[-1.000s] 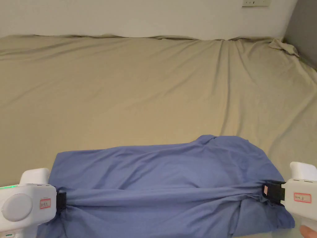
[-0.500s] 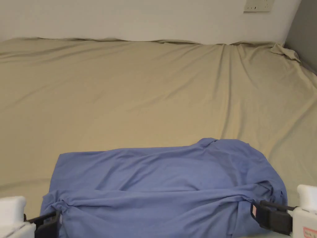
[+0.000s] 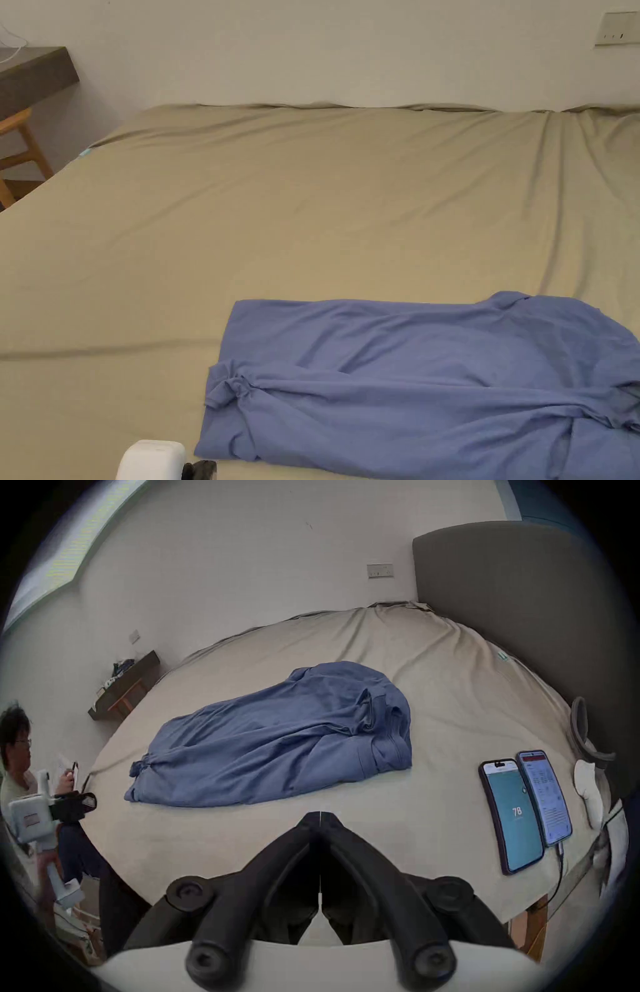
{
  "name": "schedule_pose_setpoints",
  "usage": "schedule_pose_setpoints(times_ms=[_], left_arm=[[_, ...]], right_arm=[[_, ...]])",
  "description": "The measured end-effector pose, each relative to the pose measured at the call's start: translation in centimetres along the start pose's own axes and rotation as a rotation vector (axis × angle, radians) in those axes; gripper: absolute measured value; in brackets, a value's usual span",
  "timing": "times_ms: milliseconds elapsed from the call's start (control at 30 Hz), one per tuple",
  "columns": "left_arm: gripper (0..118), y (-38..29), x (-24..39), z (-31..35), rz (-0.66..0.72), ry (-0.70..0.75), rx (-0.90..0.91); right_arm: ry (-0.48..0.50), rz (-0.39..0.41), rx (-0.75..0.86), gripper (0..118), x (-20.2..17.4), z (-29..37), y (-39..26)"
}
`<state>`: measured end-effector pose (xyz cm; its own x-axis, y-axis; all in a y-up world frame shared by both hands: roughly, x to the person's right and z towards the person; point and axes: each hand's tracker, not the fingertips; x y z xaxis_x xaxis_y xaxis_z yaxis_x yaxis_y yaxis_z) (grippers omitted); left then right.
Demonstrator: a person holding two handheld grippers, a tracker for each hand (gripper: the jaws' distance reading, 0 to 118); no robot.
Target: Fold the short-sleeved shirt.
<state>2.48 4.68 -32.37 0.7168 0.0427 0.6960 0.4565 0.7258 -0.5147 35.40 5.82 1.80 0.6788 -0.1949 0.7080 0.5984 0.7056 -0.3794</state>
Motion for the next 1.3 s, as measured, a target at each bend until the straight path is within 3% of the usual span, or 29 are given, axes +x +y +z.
schedule_pose_setpoints(times_ms=[33, 67, 233, 267, 400, 433, 467, 667, 700, 733, 767, 800, 933, 1000, 1033, 1100, 1133, 1167, 1200, 1233, 1300], left_arm=[[65, 0.2, -0.4, -1.0, 0.019, -0.023, -0.009], [96, 0.5, -0.9, -2.6, 0.026, -0.029, -0.052], [96, 2.1, -2.9, -9.4, -0.054, 0.053, -0.125], [96, 2.3, -3.3, -10.5, -0.045, 0.043, -0.123], [63, 2.1, -4.9, -13.8, -0.010, 0.000, -0.177], [27, 1.8, -5.1, -14.5, -0.003, 0.014, -0.189], [10, 1.6, -5.3, -14.3, 0.036, -0.006, -0.164], [9, 2.0, -5.3, -12.3, 0.058, -0.014, -0.151], [9, 2.2, -5.4, -12.0, 0.079, -0.021, -0.142], [9, 2.3, -5.5, -11.6, 0.085, -0.024, -0.133], [9, 2.5, -5.4, -11.3, 0.087, -0.023, -0.128], [9, 2.6, -5.4, -11.2, 0.089, -0.023, -0.123], [9, 3.0, -5.4, -11.7, 0.084, -0.020, -0.132], [9, 3.1, -5.2, -12.0, 0.076, -0.016, -0.141], [9, 3.2, -5.1, -12.1, 0.072, -0.012, -0.147], [9, 3.2, -4.9, -12.5, 0.069, -0.008, -0.156], [8, 3.3, -4.9, -12.6, 0.067, -0.004, -0.161], [8, 3.3, -4.9, -12.8, 0.066, -0.004, -0.164], [8, 3.4, -4.9, -12.8, 0.065, -0.003, -0.167], [8, 3.4, -4.9, -12.7, 0.067, -0.002, -0.168], [8, 3.7, -5.2, -12.4, 0.080, -0.010, -0.160]], right_arm=[[0.002, 0.002, 0.001, 2, -0.1, -0.1, 0.1], [0.003, 0.006, -0.001, 2, -0.3, -0.2, 0.2], [0.007, 0.008, -0.023, 2, -0.9, -1.7, 0.9], [0.006, 0.010, -0.029, 2, -1.1, -2.1, 1.0], [0.010, 0.007, -0.058, 2, -1.7, -3.7, 1.5], [0.011, 0.011, -0.067, 2, -1.9, -4.1, 1.6], [0.010, 0.018, -0.072, 2, -2.2, -4.4, 1.7], [0.030, 0.022, -0.084, 2, -1.9, -5.8, 2.6], [0.024, 0.009, -0.078, 9, -1.6, -5.8, 3.0], [0.002, -0.005, -0.068, 41, -0.5, -6.2, 3.1], [-0.012, -0.010, -0.084, 101, 0.3, -6.9, 3.5], [-0.033, -0.017, -0.114, 117, 1.0, -7.7, 3.8], [-0.126, -0.049, -0.126, 116, 4.3, -11.4, 5.2], [-0.117, -0.082, -0.131, 114, 5.8, -13.8, 5.7], [-0.105, -0.106, -0.139, 107, 6.4, -15.1, 5.8], [-0.103, -0.134, -0.205, 51, 7.0, -17.2, 6.0], [-0.090, -0.114, -0.215, 47, 6.8, -18.0, 5.8], [-0.167, -0.033, -0.178, 33, 6.0, -17.6, 5.7], [-0.127, 0.019, -0.166, 21, 5.4, -17.0, 6.0], [-0.079, 0.024, -0.181, 19, 5.2, -16.7, 6.2], [-0.101, 0.033, -0.155, 18, 4.6, -15.6, 6.0]])
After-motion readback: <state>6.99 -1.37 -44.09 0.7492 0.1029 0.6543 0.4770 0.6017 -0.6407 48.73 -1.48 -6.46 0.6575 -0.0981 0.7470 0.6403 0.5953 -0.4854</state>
